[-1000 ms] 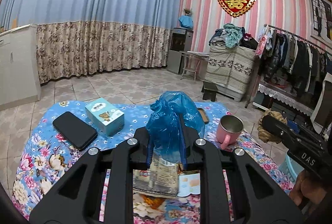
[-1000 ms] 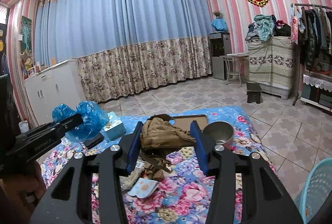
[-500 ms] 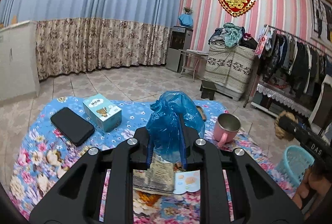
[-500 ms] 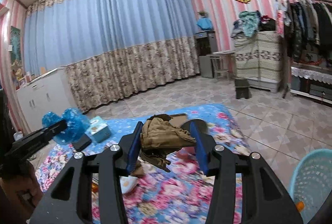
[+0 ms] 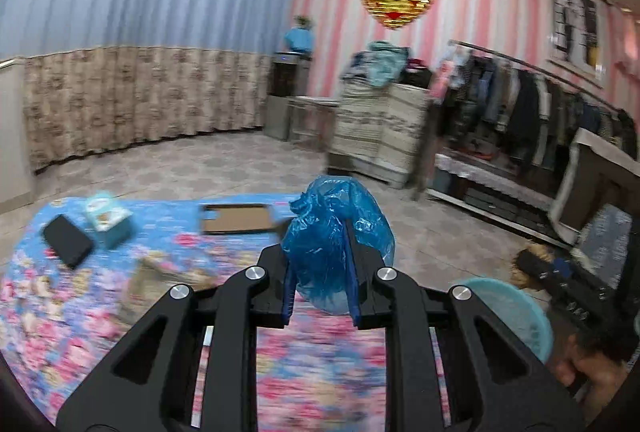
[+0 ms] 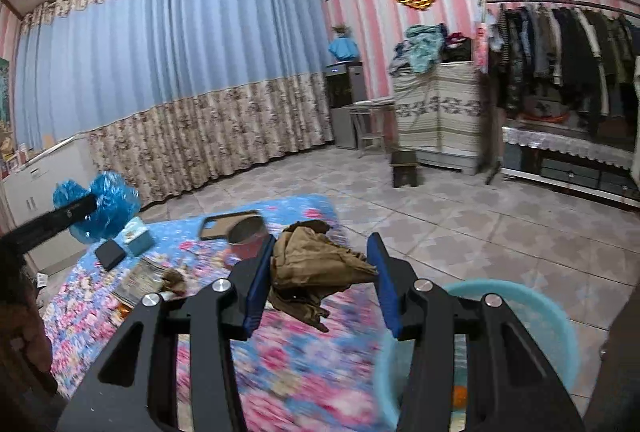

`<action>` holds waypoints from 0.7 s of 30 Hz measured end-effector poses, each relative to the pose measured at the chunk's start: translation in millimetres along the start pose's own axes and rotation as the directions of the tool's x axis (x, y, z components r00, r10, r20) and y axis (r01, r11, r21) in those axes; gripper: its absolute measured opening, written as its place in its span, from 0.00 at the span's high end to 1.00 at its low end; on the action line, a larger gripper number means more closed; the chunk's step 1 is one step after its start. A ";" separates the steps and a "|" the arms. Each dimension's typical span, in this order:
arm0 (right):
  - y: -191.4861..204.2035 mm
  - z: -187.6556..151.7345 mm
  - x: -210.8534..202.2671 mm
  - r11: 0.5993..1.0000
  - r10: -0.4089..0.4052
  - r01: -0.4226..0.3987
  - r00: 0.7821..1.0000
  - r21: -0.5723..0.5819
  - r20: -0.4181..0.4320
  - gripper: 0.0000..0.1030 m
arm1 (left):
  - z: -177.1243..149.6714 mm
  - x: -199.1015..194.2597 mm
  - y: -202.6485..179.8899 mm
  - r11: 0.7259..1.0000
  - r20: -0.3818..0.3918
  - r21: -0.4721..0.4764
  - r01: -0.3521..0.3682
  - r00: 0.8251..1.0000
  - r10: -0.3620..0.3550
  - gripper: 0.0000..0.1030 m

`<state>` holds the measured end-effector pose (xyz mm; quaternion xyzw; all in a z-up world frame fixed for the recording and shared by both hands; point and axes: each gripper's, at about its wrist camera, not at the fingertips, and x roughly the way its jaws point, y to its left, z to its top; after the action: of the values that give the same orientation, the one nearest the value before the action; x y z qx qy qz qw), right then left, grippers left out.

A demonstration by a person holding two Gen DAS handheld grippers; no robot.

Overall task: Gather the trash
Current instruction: 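Carry the blue bag and brown cloth over the blue basket and open both tools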

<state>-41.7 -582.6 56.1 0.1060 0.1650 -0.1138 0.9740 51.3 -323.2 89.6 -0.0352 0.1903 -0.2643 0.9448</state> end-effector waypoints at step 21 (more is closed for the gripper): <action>-94.2 -0.8 -53.9 0.993 -0.116 0.117 0.993 0.034 -0.017 0.55 | -53.5 65.0 -139.2 0.975 -0.160 0.017 0.221 0.963 -0.215 0.82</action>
<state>-115.7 -661.9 58.1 0.1140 0.1763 -0.1726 0.9624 14.6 -474.1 41.1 -0.0187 0.2546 -0.3718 0.8925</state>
